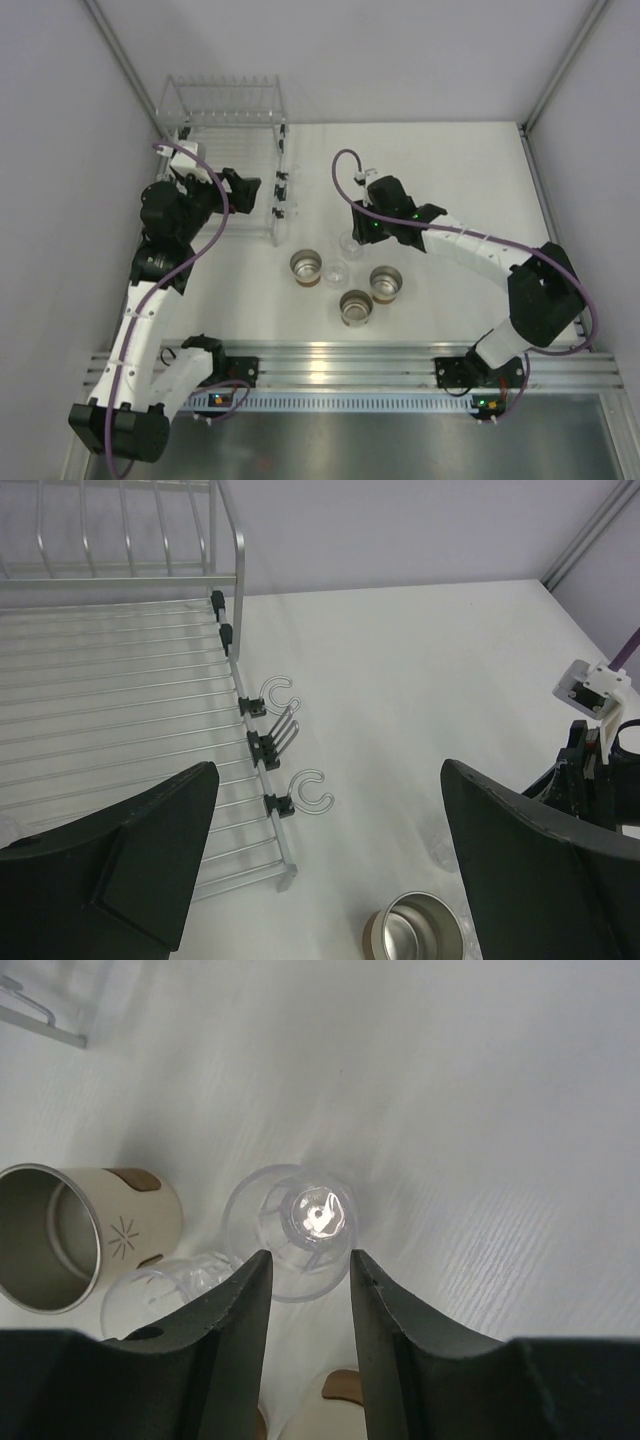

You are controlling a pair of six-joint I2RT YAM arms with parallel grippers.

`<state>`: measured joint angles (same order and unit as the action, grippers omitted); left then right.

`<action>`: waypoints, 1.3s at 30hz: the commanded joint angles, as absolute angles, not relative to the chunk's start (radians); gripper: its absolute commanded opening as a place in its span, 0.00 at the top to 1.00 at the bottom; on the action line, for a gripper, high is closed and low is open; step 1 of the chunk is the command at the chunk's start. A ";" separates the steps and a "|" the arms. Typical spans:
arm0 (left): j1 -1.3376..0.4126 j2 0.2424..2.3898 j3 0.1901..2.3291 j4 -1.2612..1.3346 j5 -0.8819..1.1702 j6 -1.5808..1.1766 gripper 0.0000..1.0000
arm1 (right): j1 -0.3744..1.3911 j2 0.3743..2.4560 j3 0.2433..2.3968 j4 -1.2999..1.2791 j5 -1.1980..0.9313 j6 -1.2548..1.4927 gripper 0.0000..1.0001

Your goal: Load the cups into the dish rack

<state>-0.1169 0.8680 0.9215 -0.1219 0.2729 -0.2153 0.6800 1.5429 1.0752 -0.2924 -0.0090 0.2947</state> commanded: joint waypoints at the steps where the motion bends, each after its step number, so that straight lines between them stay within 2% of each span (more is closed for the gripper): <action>1: -0.123 0.853 0.917 -0.101 0.285 -0.219 0.02 | 0.713 1.557 1.149 -0.339 0.083 0.279 0.62; 22: -0.137 0.861 0.916 -0.106 0.268 -0.203 0.02 | 0.724 1.664 1.175 -0.331 0.115 0.265 0.63; 25: -0.137 0.864 0.914 -0.110 0.261 -0.199 0.02 | 0.724 1.684 1.181 -0.330 0.106 0.262 0.67; 34: -0.135 0.864 0.916 -0.109 0.264 -0.199 0.02 | 0.724 1.729 1.197 -0.334 0.106 0.255 1.00; 39: -0.137 0.862 0.914 -0.109 0.259 -0.199 0.02 | 0.726 1.698 1.186 -0.336 0.153 0.256 1.00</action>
